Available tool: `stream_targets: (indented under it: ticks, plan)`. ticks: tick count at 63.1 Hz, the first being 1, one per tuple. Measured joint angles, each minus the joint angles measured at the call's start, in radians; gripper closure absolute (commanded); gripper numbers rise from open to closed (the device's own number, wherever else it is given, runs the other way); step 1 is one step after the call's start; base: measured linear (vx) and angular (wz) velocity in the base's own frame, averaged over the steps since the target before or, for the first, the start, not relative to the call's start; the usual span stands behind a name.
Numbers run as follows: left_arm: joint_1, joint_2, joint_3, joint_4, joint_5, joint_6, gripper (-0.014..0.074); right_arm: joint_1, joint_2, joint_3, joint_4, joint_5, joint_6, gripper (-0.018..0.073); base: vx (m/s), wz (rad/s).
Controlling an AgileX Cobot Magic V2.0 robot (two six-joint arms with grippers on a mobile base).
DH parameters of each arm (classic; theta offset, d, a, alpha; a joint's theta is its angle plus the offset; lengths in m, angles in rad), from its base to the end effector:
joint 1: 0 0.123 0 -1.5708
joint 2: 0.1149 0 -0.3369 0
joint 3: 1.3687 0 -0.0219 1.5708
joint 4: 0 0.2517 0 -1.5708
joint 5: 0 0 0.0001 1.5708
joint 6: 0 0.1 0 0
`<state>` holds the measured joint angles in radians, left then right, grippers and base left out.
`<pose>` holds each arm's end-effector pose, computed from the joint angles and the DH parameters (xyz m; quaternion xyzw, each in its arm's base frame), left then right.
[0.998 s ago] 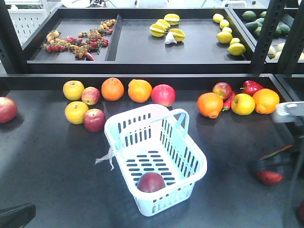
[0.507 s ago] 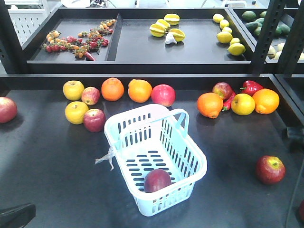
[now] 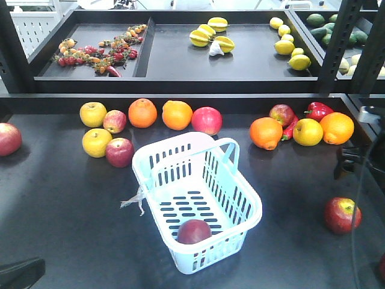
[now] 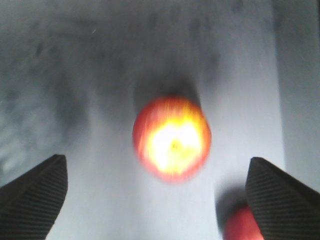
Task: Pick three apples into basket with both arms
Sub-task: 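Move the right gripper back to the next red apple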
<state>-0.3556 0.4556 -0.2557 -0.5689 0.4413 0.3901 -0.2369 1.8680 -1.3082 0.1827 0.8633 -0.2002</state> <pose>0.0433 -0.0407 0.2524 0.1533 0.8403 -0.2201 0.4711 0.3850 -0.0787 0.2405 0.0689 0.9879 0.0487 0.1303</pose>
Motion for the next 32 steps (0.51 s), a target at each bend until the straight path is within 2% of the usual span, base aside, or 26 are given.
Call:
stream_targets:
  ticks: [20,32]
  plan:
    - [0.0,0.0,0.0,0.0,-0.001,0.0,0.0604,0.019,0.2,-0.106,-0.002,0.036,0.03,-0.0113,0.0,0.0]
    - [0.0,0.0,0.0,0.0,-0.001,0.0,0.0604,0.019,0.281,-0.115,-0.056,0.036,0.08,-0.0102,0.0,0.0]
